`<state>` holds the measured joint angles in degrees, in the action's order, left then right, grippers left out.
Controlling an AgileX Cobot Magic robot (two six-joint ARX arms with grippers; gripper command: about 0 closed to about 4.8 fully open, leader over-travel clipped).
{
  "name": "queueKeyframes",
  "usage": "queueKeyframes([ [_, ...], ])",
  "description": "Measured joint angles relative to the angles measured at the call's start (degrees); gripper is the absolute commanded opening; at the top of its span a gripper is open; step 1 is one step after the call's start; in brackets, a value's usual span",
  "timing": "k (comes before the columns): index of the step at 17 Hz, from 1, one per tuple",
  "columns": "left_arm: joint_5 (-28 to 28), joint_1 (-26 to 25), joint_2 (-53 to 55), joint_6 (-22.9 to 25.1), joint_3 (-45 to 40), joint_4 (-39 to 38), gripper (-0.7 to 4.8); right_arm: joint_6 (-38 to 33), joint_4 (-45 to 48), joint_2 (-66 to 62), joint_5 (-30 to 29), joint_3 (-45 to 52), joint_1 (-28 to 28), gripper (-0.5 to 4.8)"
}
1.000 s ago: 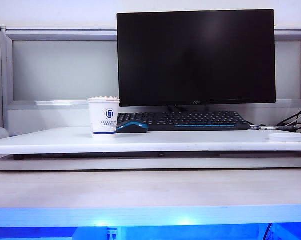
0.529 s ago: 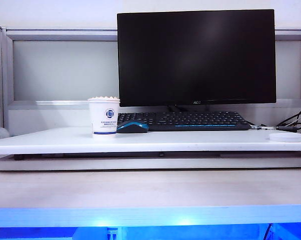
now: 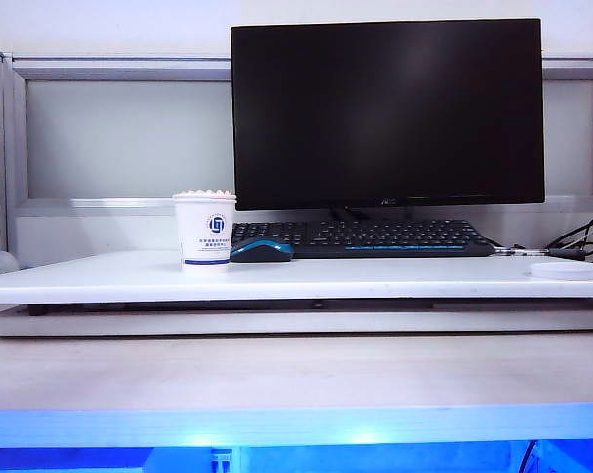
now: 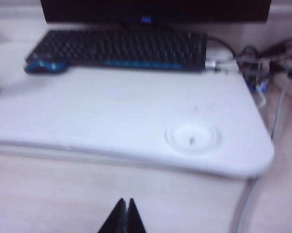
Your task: Pick up the badminton from the table and put it into the white paper cup.
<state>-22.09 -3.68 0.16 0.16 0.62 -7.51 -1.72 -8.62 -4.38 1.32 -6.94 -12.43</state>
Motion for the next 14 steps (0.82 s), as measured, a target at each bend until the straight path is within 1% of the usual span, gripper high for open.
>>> queueKeyframes([
  [4,6.51,0.0,0.02,0.13,-0.02,-0.15,0.21,0.0,-0.02,0.94,0.2,3.13,0.0,-0.08],
  [6,10.38,0.0,0.02,0.24,-0.04,-0.44,0.21,-0.02,-0.28,0.94,1.68,4.2,0.0,-0.08],
  [8,16.37,0.0,0.02,0.26,-0.04,-1.09,0.21,-0.02,-0.33,0.92,4.11,4.79,0.0,-0.08],
  [10,21.49,0.0,0.02,0.26,-0.02,-1.7,0.21,-0.04,-0.28,0.87,5.01,4.83,0.0,-0.07],
  [12,23.87,0.0,0.02,0.26,0.0,-2.14,0.22,-0.04,-0.31,0.9,5.09,4.87,0.02,-0.07],
  [14,24.04,0.0,0.02,0.26,0.0,-2.14,0.22,-0.04,-1.57,0.9,5.09,4.87,0.0,-0.07],
])
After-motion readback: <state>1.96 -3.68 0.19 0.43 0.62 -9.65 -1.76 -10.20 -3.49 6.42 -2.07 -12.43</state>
